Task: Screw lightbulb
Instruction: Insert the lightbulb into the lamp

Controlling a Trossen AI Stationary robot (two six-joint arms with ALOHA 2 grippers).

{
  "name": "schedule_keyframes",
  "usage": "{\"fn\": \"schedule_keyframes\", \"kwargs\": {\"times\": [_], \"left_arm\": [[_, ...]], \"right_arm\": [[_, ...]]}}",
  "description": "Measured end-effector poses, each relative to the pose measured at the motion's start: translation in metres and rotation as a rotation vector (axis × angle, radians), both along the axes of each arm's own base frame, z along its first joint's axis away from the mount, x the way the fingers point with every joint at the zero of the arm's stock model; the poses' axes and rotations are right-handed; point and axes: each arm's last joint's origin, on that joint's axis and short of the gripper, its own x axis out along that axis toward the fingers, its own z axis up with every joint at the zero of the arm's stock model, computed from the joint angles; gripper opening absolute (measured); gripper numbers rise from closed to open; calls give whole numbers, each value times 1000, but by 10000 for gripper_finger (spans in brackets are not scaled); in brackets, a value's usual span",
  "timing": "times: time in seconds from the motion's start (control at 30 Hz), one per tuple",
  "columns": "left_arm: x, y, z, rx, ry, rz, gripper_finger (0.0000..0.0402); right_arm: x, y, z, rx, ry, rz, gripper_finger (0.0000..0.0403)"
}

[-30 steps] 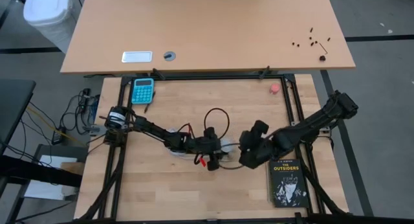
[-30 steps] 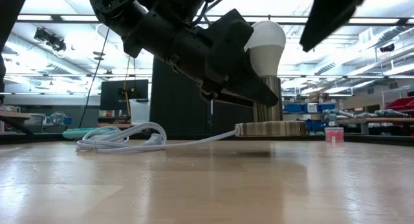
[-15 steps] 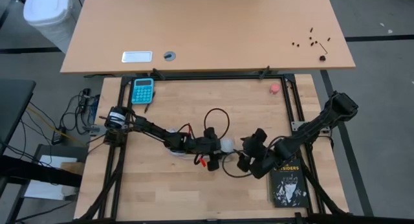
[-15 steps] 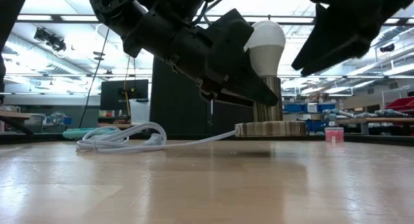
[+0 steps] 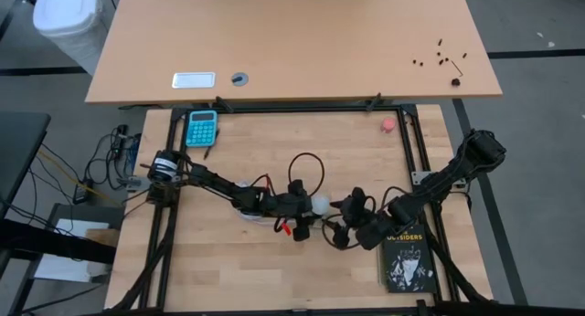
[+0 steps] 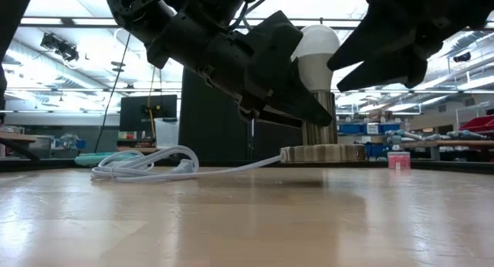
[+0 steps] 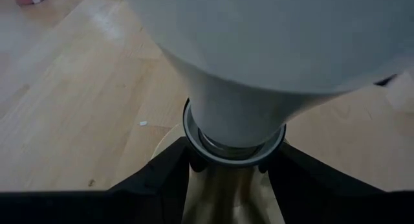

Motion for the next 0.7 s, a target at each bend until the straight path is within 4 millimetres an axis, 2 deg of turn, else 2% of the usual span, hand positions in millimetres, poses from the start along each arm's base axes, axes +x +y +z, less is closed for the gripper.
{"fn": "schedule_keyframes", "kwargs": {"times": [0.3, 0.7], "left_arm": [[0, 0, 1, -3, -5, 13, 193], [0, 1, 0, -2, -3, 17, 193]], "right_arm": [[3, 2, 2, 10, -19, 38, 292], [14, 13, -15, 33, -33, 86, 292]]}}
